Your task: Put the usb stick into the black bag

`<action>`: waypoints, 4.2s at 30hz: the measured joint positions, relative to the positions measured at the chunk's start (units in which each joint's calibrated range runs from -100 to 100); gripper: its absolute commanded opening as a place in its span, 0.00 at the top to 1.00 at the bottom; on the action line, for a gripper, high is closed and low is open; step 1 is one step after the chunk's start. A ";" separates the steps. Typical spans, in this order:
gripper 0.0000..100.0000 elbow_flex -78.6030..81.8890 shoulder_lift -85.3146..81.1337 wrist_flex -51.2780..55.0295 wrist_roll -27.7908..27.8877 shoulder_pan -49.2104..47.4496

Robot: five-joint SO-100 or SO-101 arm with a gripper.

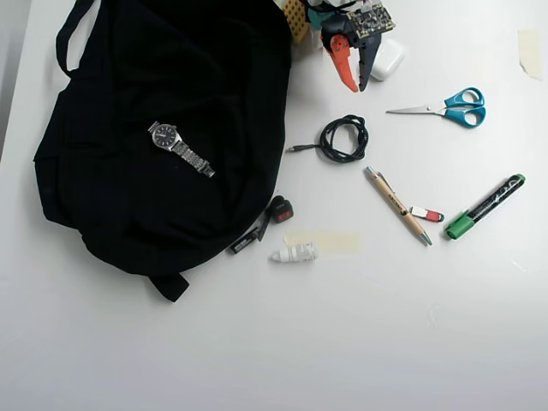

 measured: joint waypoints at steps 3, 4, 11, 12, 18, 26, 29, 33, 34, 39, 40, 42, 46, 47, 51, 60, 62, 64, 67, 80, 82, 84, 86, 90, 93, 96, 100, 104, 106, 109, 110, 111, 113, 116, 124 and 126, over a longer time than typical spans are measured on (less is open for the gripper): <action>0.98 -3.33 0.00 0.00 0.00 0.00; 0.98 -4.35 0.00 0.00 0.00 0.00; 0.98 -11.09 4.42 -0.09 -0.24 -0.81; 0.98 -13.05 6.67 -0.09 -0.68 -0.81; 0.98 -32.51 28.02 0.43 -2.15 -0.88; 0.98 -53.50 55.96 1.19 3.81 -3.52; 0.98 -55.72 60.05 -1.62 6.69 -5.87; 0.98 -56.23 64.05 -5.79 7.67 -8.88; 0.98 -56.40 65.14 -6.73 7.77 -9.61; 0.98 -61.35 72.39 -7.84 10.40 -12.04; 0.98 -62.71 73.98 -7.84 11.14 -12.18; 0.98 -65.19 77.15 -7.84 12.60 -12.26; 0.98 -71.08 81.65 -6.48 15.43 -12.18; 0.98 -71.67 81.90 -6.31 15.78 -12.18; 0.98 -76.96 86.74 -6.31 17.78 -11.67; 0.96 -89.25 99.08 -6.31 23.39 -9.83; 0.94 -91.72 101.58 -6.22 24.96 -9.32; 0.91 -94.03 104.50 -6.22 26.42 -9.03; 0.88 -97.53 108.76 -6.14 28.62 -9.03; 0.82 -112.20 123.77 -6.14 30.72 -8.59; 0.81 -113.99 125.69 -6.14 30.87 -8.73; 0.80 -114.85 127.36 -6.14 30.87 -9.17; 0.80 -116.04 128.52 -6.14 30.82 -9.83; 0.79 -118.69 130.94 -6.14 30.77 -10.72; 0.77 -119.97 132.94 -6.14 30.77 -10.64; 0.75 -120.99 134.70 -6.14 30.77 -10.94; 0.74 -121.08 135.61 -6.14 30.77 -11.01; 0.74 -121.08 135.70 -6.14 30.77 -11.01; 0.74 -121.08 135.95 -6.14 30.87 -11.16; 0.73 -121.08 137.70 -6.14 30.87 -11.23; 0.72 -121.16 138.37 -6.14 30.87 -11.23; 0.71 -121.16 138.78 -6.14 30.82 -11.23; 0.70 -121.16 139.87 -6.14 30.82 -11.23; 0.70 -121.16 141.03 -6.14 30.82 -11.16; 0.70 -121.16 142.45 -6.14 30.82 -8.95; 0.70 -121.16 142.45 -6.14 30.82 -8.73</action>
